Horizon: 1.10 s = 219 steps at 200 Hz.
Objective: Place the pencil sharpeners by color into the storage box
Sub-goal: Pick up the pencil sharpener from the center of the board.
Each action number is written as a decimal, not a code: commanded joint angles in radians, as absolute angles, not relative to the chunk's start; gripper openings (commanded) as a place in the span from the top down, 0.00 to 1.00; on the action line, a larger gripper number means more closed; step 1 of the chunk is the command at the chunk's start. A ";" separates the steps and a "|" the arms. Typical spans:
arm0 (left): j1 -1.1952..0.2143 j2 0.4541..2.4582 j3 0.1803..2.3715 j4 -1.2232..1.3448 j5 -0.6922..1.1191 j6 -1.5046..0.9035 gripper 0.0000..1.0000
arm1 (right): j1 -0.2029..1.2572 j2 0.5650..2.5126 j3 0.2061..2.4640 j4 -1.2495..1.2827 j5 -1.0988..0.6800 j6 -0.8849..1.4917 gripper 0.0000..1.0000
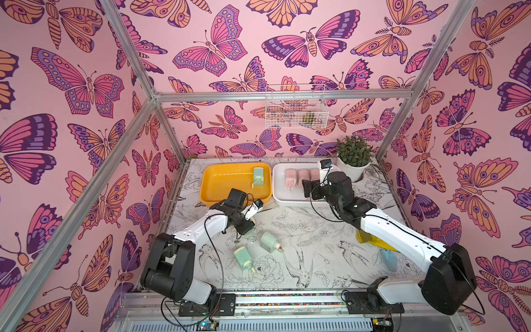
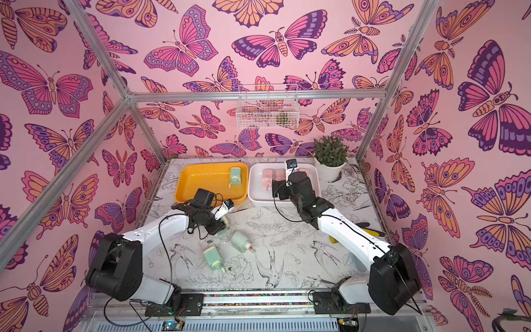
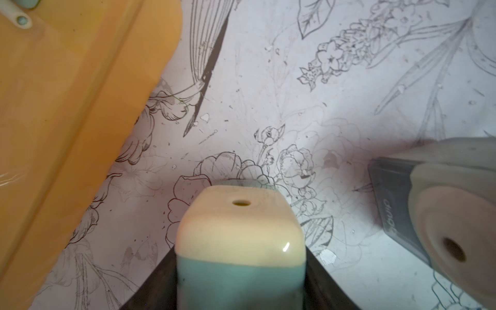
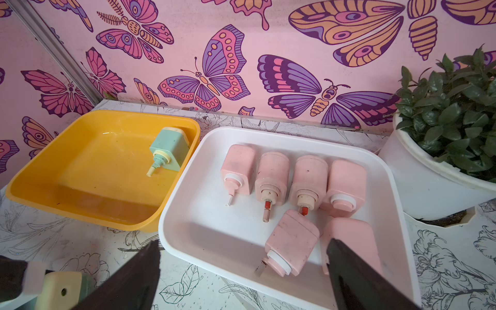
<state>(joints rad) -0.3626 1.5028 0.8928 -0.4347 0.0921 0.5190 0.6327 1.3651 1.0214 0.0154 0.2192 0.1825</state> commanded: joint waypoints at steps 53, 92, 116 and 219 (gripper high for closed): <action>-0.482 1.636 0.972 -0.395 -0.142 0.125 0.41 | 0.637 1.392 1.053 0.027 0.216 0.189 0.01; -0.503 1.660 1.004 -0.433 -0.146 0.084 0.49 | 0.638 1.388 1.052 0.025 0.218 0.189 0.01; -0.502 1.620 1.031 -0.472 -0.160 0.080 0.70 | 0.638 1.379 1.049 0.019 0.224 0.187 0.01; -0.485 1.484 1.314 -0.651 -0.251 0.035 1.00 | 0.637 1.381 1.048 0.038 0.259 0.227 0.01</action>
<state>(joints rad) -0.4980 1.4487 1.2308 -0.5865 -0.1776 0.0841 0.6327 1.3830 1.0218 0.0166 0.2241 0.1940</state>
